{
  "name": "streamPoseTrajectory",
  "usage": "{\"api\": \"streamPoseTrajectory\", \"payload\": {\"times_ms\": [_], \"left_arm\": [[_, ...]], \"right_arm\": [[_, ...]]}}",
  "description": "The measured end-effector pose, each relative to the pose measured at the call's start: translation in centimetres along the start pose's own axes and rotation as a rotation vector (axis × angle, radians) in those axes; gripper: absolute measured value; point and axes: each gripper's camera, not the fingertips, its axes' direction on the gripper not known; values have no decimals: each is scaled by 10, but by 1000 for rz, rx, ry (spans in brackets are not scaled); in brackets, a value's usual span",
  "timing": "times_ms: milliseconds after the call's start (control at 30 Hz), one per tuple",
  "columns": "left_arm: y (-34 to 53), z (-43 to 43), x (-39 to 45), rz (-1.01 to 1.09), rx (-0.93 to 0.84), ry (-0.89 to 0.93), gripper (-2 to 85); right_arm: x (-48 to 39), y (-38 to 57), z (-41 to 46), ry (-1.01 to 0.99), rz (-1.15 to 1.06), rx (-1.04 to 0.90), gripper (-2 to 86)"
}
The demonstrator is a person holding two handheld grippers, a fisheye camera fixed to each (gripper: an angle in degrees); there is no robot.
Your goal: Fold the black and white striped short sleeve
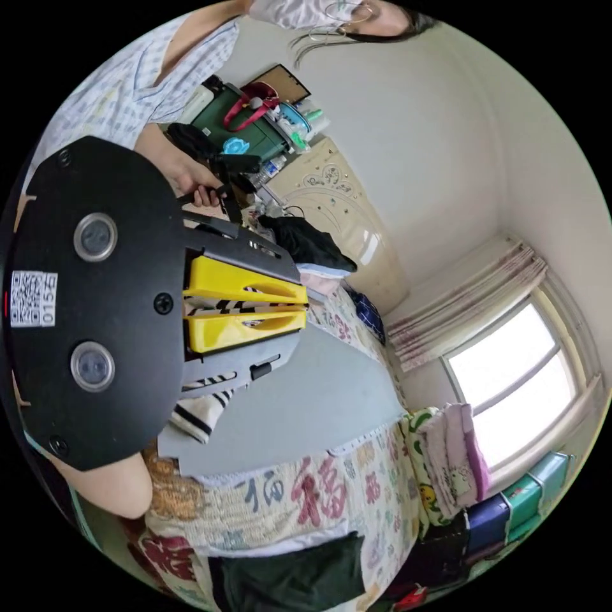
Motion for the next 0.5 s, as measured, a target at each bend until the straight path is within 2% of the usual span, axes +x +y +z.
{"api": "streamPoseTrajectory", "payload": {"times_ms": [233, 500], "left_arm": [[-38, -123, 34, 121, 282, -93, -2], [-32, -225, 92, 286, 482, -23, -3]], "right_arm": [[-46, -26, -103, 246, -167, 241, 3], [-99, -6, -153, 212, -258, 420, 1]]}}
